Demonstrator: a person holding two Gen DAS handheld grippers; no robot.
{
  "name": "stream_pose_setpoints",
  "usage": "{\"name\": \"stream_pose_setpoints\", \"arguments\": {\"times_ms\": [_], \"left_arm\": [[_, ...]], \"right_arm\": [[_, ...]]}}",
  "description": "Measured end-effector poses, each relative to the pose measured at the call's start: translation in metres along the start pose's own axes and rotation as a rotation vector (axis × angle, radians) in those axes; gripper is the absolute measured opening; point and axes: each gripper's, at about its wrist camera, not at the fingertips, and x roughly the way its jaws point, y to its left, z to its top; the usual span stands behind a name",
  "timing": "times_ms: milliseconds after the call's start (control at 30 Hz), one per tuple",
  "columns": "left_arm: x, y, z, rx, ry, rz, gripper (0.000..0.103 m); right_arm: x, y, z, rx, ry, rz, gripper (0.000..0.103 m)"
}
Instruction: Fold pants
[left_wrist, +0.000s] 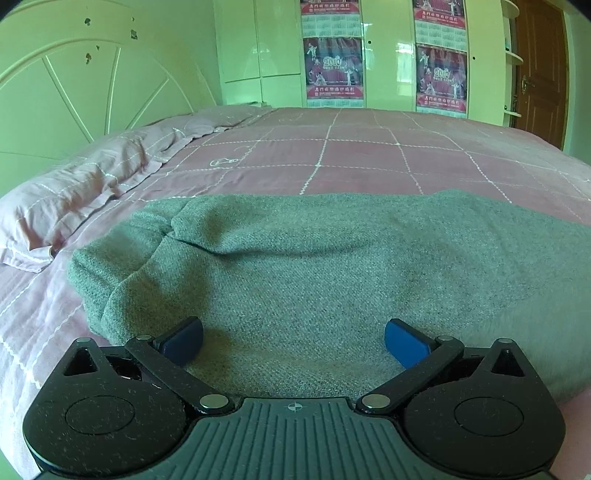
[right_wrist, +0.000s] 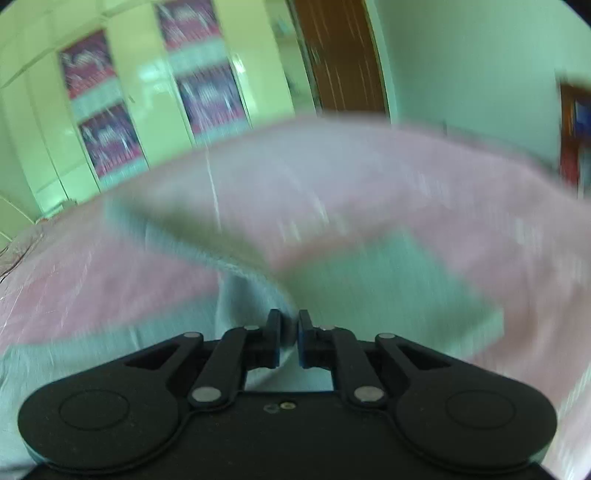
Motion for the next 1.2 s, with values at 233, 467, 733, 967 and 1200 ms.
{"name": "stream_pose_setpoints", "arguments": {"times_ms": [233,467,733,967,1200], "left_arm": [[0.002,0.0,0.004,0.012,0.017,-0.011,0.103],[0.002,-0.001,0.002,0.011,0.011,-0.008,0.103],[0.003,0.001,0.004,0.02,0.016,-0.022,0.103],[0.003,0.001,0.003,0.024,0.014,-0.028,0.103],[0.001,-0.002,0.0,0.022,0.005,-0.016,0.103]], "right_arm": [[-0.013,-0.024,0.0,0.045,-0.101,0.02,0.034],[0.009,-0.07,0.028,0.363,-0.082,0.056,0.0],[-0.001,-0.085,0.023,0.319,-0.096,0.081,0.0],[-0.022,-0.125,-0.003,0.511,-0.147,0.125,0.013],[-0.004,-0.15,-0.02,0.651,-0.066,0.109,0.006]]}}
